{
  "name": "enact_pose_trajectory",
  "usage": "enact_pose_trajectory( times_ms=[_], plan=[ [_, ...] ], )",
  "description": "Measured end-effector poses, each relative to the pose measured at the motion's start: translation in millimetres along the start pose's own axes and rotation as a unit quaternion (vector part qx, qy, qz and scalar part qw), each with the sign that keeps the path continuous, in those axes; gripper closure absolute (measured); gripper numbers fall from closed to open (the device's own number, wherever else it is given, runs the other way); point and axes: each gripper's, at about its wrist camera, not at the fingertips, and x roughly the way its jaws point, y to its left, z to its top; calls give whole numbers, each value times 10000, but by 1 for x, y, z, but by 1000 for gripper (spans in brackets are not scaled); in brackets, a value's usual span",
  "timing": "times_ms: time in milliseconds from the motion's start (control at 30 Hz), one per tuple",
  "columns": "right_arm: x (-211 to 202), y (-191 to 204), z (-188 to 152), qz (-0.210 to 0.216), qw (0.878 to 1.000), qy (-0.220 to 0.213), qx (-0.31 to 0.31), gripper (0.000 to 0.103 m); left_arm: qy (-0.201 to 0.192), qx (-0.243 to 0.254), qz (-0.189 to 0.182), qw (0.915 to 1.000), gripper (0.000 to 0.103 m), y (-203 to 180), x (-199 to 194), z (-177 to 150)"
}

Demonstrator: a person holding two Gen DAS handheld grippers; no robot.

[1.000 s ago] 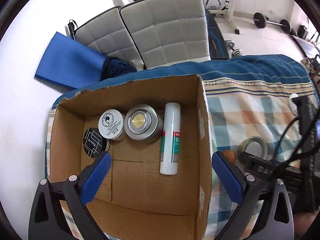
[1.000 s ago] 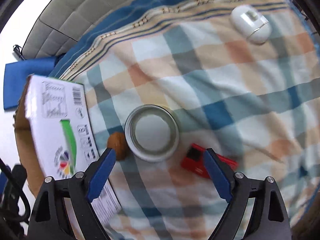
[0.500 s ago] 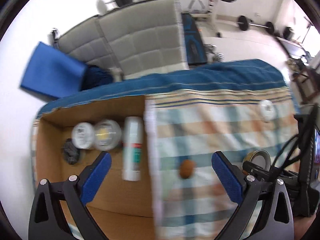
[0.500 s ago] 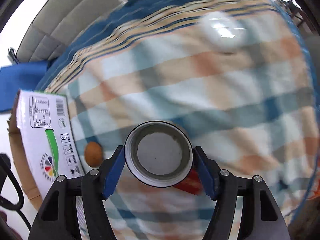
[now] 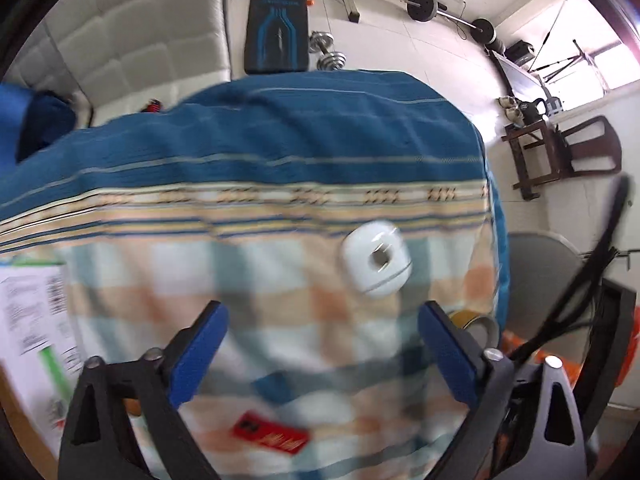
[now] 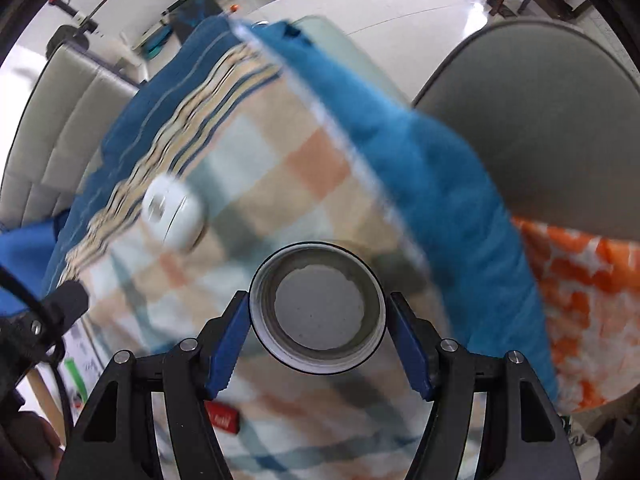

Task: Organize rigid objects
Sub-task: 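Grasp the tape roll with the right tool and lift it, then grasp the white earbud case with the left tool while right holds tape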

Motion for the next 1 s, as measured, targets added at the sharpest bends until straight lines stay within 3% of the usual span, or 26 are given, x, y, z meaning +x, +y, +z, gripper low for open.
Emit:
enact_pose_trajectory(
  times_ms=[67,233,333,567,767,900,1000],
  plan=[
    [2,-6,14,-2,10000,14,77,33,113,-72,-147,9998,24,-10,12,12],
    [11,-12,33,54,9997,136,219,33,310,-117,-143,9993,25,-29,37,31],
    [5,-32,45,96,9994,213,266,32,421,29,-26,9991,57,-36,49,36],
    [8,-28,42,111,9995,248,131,33,204,383,176,9989,57,-36,39,16],
    [9,-8,23,312,9981,438,-297,33,133,764,559,9954,58,5,20,-21],
    [29,14,-4,363,9947,721,-629,33,357,524,471,9969,58,27,36,-27],
    [42,21,-8,248,9956,687,-583,32,362,398,453,9975,58,32,47,-23]
  ],
)
